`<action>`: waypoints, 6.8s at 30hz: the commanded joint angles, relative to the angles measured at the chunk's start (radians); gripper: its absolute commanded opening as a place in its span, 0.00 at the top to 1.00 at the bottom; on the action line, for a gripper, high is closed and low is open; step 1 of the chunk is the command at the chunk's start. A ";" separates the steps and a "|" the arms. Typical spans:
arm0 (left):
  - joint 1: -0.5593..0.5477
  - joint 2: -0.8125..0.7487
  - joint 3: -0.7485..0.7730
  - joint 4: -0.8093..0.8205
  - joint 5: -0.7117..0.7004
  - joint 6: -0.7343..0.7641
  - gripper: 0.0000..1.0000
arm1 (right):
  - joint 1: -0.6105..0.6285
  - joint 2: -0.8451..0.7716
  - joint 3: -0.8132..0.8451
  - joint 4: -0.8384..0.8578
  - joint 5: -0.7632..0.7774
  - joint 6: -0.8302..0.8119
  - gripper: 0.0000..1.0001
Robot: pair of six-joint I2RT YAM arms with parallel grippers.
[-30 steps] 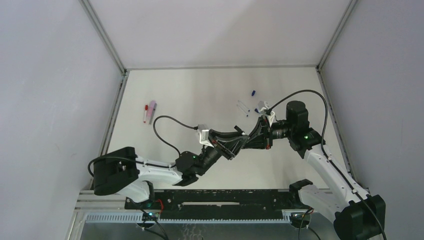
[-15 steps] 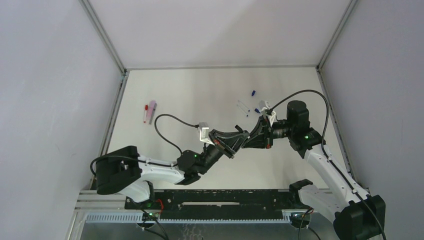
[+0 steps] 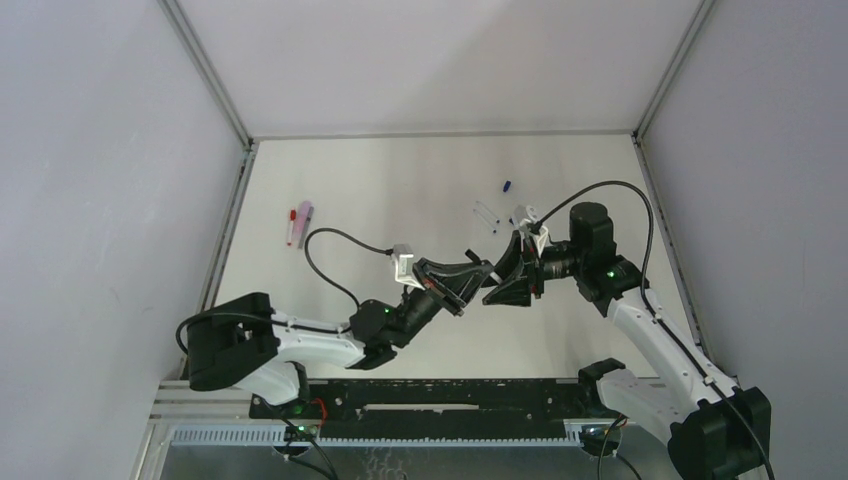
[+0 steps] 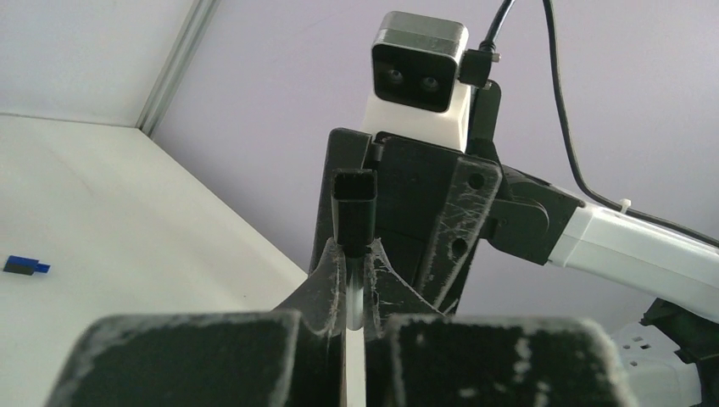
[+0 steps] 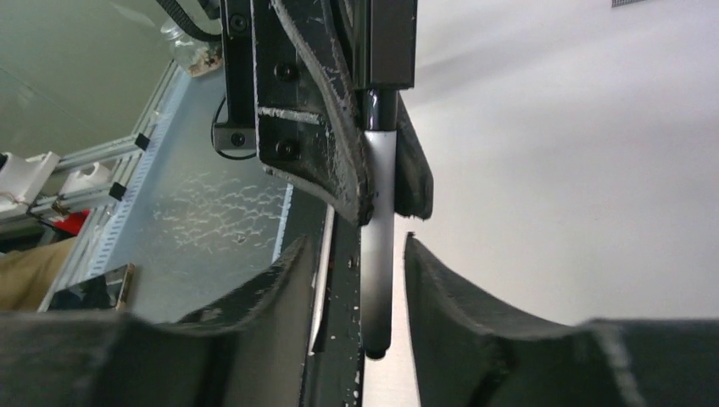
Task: Insert the pens into the pen caps
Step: Place the pen at the center of the board, then pick up the pen from the center of the board.
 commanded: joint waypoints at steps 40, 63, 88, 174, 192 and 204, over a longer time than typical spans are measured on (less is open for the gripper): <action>0.803 -0.019 0.363 -1.892 -0.191 0.172 1.00 | 0.000 0.001 0.034 -0.102 0.075 -0.194 0.31; 0.974 0.548 0.966 -2.229 -0.378 0.373 0.94 | -0.008 -0.017 0.034 -0.110 0.053 -0.207 0.31; 0.998 0.611 1.082 -2.302 -0.330 0.421 0.76 | -0.024 -0.036 0.034 -0.110 0.021 -0.206 0.31; 1.035 -0.858 0.256 -1.820 0.514 0.410 0.08 | -0.012 1.258 1.074 -0.603 1.043 -0.295 0.70; 1.034 -0.854 0.255 -1.820 0.517 0.408 0.08 | 0.013 1.291 1.072 -0.615 1.115 -0.325 0.77; 1.034 -0.854 0.256 -1.820 0.517 0.408 0.08 | 0.018 1.264 1.050 -0.644 1.057 -0.354 1.00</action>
